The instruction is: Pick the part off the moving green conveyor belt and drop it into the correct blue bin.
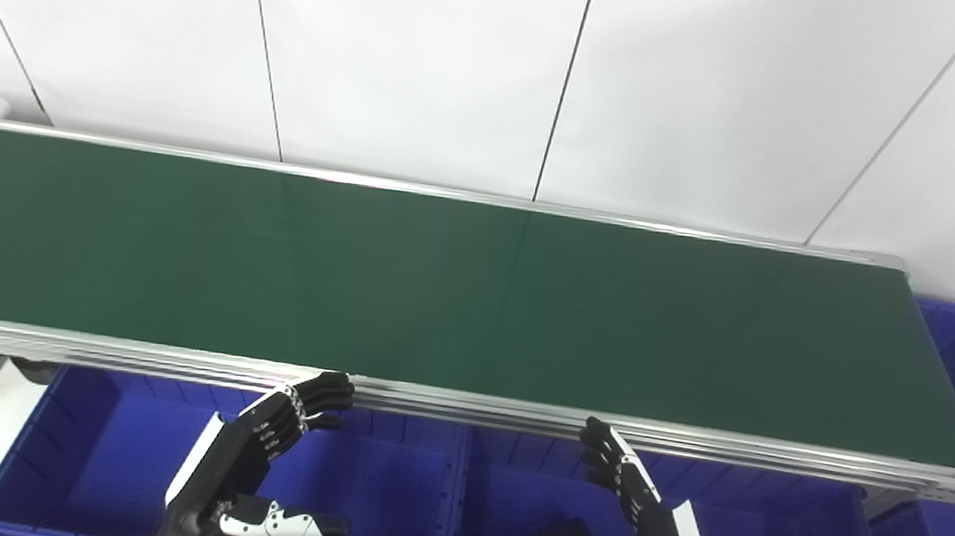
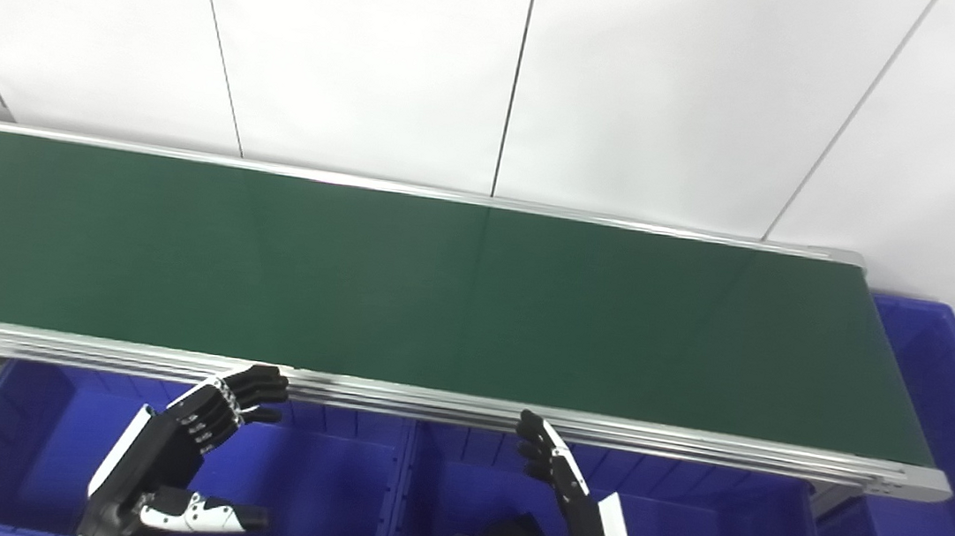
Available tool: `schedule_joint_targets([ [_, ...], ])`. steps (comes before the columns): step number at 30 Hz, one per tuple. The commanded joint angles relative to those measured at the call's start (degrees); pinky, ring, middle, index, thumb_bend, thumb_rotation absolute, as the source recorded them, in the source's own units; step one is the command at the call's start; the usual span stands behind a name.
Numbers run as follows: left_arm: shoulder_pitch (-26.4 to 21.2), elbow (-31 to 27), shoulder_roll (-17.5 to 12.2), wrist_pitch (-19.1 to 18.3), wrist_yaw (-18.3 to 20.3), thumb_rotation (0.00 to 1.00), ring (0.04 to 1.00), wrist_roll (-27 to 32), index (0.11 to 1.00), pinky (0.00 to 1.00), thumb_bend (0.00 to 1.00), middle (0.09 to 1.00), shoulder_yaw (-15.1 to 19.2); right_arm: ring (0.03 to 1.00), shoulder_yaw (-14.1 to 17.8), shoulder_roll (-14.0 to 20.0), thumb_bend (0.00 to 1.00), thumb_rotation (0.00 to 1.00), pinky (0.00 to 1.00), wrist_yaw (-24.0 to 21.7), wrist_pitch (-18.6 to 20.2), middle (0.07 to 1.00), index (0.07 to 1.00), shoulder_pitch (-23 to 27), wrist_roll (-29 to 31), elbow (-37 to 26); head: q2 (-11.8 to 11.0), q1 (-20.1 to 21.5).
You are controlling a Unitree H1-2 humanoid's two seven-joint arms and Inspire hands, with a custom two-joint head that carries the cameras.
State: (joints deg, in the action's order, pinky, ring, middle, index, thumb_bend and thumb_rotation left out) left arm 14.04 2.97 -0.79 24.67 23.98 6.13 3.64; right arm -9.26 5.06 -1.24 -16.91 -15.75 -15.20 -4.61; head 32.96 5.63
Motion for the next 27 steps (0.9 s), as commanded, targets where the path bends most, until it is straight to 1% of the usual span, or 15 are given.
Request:
schedule_joint_targets([
  [1, -0.30, -1.34, -0.13, 2.25, 0.88, 0.08, 0.792, 0.96, 0.785, 0.74, 0.86, 0.803, -0.21, 0.835, 0.06, -0.30, 0.77, 0.34, 0.80, 0.49, -1.64, 0.867, 0.898, 0.13, 0.44, -1.62, -0.01, -1.20],
  [2, -0.16, -1.52, -0.01, 2.24, 0.68, 0.08, 0.793, 0.57, 0.786, 0.74, 0.85, 0.804, -0.31, 0.835, 0.10, -0.15, 0.77, 0.34, 0.80, 0.37, -1.77, 0.867, 0.897, 0.02, 0.69, -1.74, -0.36, -3.06],
  [3, -0.06, -1.65, 0.07, 2.23, 0.50, 0.09, 0.790, 0.25, 0.785, 0.73, 0.86, 0.802, -0.37, 0.838, 0.13, -0.04, 0.76, 0.34, 0.80, 0.29, -1.86, 0.870, 0.900, -0.05, 0.86, -1.83, -0.36, -3.06],
  [5, 0.09, -1.51, 0.59, 2.24, 0.08, 0.10, 0.785, -0.49, 0.782, 0.72, 0.86, 0.800, -0.58, 0.843, 0.34, 0.58, 0.76, 0.32, 0.80, 0.14, -2.79, 0.877, 0.907, -0.17, 1.41, -1.47, -1.90, -8.83],
  [6, 0.13, -1.40, 0.80, 2.25, -0.12, 0.10, 0.780, -0.81, 0.778, 0.71, 0.86, 0.798, -0.70, 0.845, 0.44, 0.86, 0.75, 0.32, 0.80, 0.12, -3.21, 0.881, 0.910, -0.19, 1.61, -1.24, -2.11, -9.50],
  [7, 0.16, -1.25, 1.06, 2.25, -0.31, 0.11, 0.777, -1.15, 0.775, 0.70, 0.87, 0.795, -0.92, 0.846, 0.60, 1.25, 0.75, 0.32, 0.80, 0.11, -3.71, 0.883, 0.913, -0.20, 1.92, -0.90, -3.23, -12.95],
  [10, 0.30, -0.65, 1.63, 2.26, -0.71, 0.10, 0.771, -2.07, 0.766, 0.69, 0.88, 0.788, -1.53, 0.849, 1.11, 2.13, 0.73, 0.29, 0.81, 0.18, -5.30, 0.886, 0.919, 0.01, 3.49, 0.52, -5.44, -18.08],
  [11, 0.42, -0.51, 1.75, 2.25, -1.27, 0.09, 0.766, -2.77, 0.760, 0.69, 0.89, 0.782, -1.86, 0.851, 1.33, 2.32, 0.72, 0.27, 0.82, 0.37, -6.19, 0.886, 0.919, 0.19, 3.92, 1.41, -6.81, -20.36],
  [12, 0.50, -0.57, 1.73, 2.25, -2.02, 0.10, 0.756, -3.67, 0.753, 0.68, 0.90, 0.774, -2.19, 0.857, 1.43, 2.44, 0.71, 0.27, 0.84, 0.46, -6.94, 0.890, 0.922, 0.37, 4.18, 2.18, -6.81, -20.36],
  [13, 0.50, -0.54, 1.60, 2.26, -2.91, 0.10, 0.754, -4.64, 0.752, 0.68, 0.90, 0.773, -2.65, 0.858, 1.52, 2.62, 0.71, 0.27, 0.84, 0.46, -7.87, 0.890, 0.923, 0.60, 4.41, 3.14, -7.88, -21.71],
  [16, 0.34, -0.51, 0.92, 2.26, -5.70, 0.12, 0.733, -6.93, 0.743, 0.66, 0.92, 0.761, -4.07, 0.851, 1.31, 3.21, 0.69, 0.26, 0.84, 1.26, -9.69, 0.884, 0.929, 1.41, 4.03, 5.72, -8.93, -22.88],
  [19, 0.18, 0.12, 0.44, 2.26, -6.83, 0.12, 0.725, -6.71, 0.737, 0.65, 0.94, 0.760, -5.08, 0.857, 0.58, 4.04, 0.66, 0.25, 0.85, 2.08, -9.98, 0.891, 0.943, 2.04, 3.92, 7.21, -10.63, -23.90],
  [23, -0.18, 0.89, -0.32, 2.26, -8.22, 0.12, 0.722, -6.69, 0.731, 0.64, 0.95, 0.762, -6.38, 0.862, 0.44, 4.19, 0.64, 0.21, 0.87, 2.52, -9.98, 0.894, 0.948, 2.11, 3.91, 7.76, -11.87, -24.18],
  [24, -0.32, 1.22, -0.45, 2.26, -8.52, 0.12, 0.719, -6.62, 0.729, 0.64, 0.95, 0.762, -6.67, 0.874, 0.36, 4.31, 0.63, 0.21, 0.87, 2.39, -9.98, 0.902, 0.958, 2.17, 4.11, 7.92, -12.86, -24.33],
  [27, -0.59, 1.82, -0.64, 2.26, -9.06, 0.11, 0.718, -6.22, 0.723, 0.63, 0.95, 0.761, -7.23, 0.891, 0.06, 4.65, 0.62, 0.18, 0.87, 2.28, -9.92, 0.910, 0.967, 2.24, 4.69, 8.07, -13.42, -24.33],
])
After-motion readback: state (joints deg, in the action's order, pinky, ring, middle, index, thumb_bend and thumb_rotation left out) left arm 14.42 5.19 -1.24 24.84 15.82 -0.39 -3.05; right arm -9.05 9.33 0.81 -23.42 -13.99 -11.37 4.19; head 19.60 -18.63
